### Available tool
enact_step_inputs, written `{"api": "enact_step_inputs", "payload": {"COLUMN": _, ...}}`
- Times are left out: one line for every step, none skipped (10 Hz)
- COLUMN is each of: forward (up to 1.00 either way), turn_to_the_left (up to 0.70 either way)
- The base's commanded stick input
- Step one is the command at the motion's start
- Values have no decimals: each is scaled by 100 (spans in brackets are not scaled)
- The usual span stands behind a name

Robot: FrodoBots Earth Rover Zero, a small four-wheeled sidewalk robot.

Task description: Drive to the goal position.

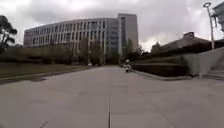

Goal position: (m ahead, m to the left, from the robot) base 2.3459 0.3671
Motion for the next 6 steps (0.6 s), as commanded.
{"api": "enact_step_inputs", "payload": {"forward": 100, "turn_to_the_left": 0}}
{"api": "enact_step_inputs", "payload": {"forward": 100, "turn_to_the_left": 0}}
{"api": "enact_step_inputs", "payload": {"forward": 100, "turn_to_the_left": 0}}
{"api": "enact_step_inputs", "payload": {"forward": 100, "turn_to_the_left": 0}}
{"api": "enact_step_inputs", "payload": {"forward": 100, "turn_to_the_left": 0}}
{"api": "enact_step_inputs", "payload": {"forward": 100, "turn_to_the_left": 0}}
